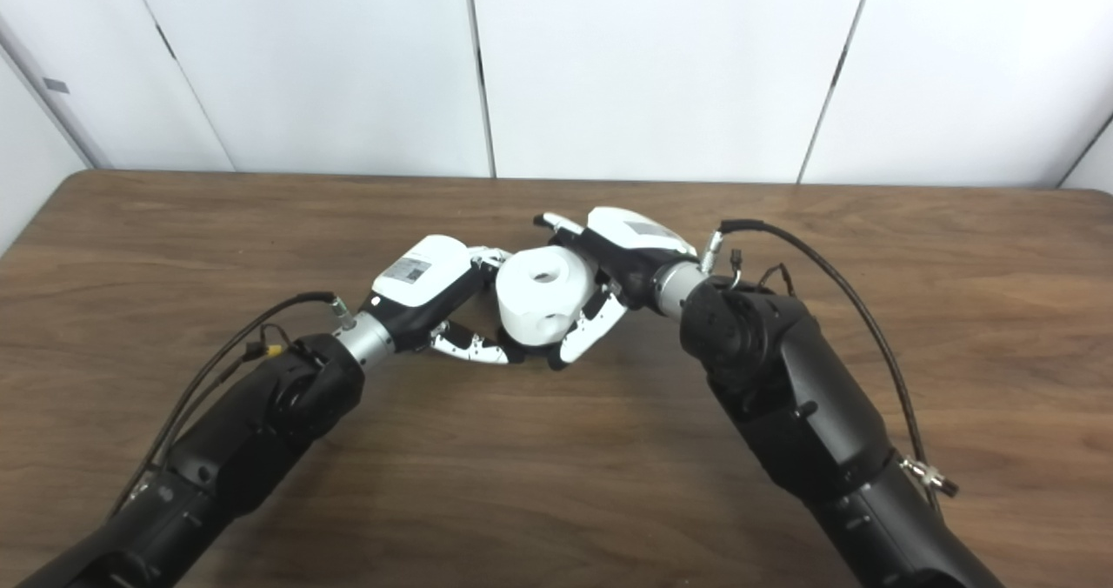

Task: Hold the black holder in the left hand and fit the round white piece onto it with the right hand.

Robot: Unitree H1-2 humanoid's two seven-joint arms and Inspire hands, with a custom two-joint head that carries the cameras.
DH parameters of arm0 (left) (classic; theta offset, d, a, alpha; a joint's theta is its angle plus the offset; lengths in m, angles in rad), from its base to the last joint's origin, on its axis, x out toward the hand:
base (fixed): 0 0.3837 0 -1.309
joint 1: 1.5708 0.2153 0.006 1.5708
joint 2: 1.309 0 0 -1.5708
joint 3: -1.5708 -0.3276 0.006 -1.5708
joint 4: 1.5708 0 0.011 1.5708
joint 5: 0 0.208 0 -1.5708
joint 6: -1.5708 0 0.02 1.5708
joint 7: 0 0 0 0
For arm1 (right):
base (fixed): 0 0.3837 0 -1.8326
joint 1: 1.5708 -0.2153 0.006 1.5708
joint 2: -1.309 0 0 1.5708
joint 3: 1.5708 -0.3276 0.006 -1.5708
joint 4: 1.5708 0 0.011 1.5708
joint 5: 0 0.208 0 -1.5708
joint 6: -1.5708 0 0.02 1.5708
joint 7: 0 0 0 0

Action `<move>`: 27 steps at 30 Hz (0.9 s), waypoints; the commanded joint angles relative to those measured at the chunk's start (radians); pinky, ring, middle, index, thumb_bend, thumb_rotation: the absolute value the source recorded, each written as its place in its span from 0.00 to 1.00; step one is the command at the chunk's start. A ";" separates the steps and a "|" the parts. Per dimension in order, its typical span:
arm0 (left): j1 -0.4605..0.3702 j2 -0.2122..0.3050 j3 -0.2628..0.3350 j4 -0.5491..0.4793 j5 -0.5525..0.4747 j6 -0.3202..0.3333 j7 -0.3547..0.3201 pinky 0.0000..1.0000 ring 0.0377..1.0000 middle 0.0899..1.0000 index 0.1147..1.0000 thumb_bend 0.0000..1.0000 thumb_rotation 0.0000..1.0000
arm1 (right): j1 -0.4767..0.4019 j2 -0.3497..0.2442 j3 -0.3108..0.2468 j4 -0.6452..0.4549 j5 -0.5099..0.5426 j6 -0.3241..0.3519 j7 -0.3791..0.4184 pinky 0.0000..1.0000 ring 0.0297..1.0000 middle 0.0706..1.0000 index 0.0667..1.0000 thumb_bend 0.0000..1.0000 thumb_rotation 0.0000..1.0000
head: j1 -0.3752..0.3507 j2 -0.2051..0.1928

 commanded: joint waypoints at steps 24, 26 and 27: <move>0.014 0.023 -0.014 0.053 0.023 0.024 -0.054 0.61 0.76 0.77 0.41 0.52 0.08 | -0.143 -0.098 -0.148 -0.142 0.056 0.014 0.132 0.63 0.88 0.94 0.97 0.98 0.18 | -0.006 -0.013; 0.013 0.023 -0.014 0.056 0.023 0.022 -0.050 0.61 0.77 0.78 0.41 0.52 0.08 | -0.148 -0.119 -0.177 -0.161 0.064 0.014 0.164 0.62 0.87 0.93 0.94 0.98 0.17 | -0.006 -0.013; 0.012 0.022 -0.014 0.061 0.023 0.019 -0.046 0.61 0.77 0.78 0.41 0.52 0.08 | -0.144 -0.126 -0.195 -0.170 0.072 0.014 0.164 0.61 0.85 0.91 0.91 0.97 0.14 | -0.007 -0.016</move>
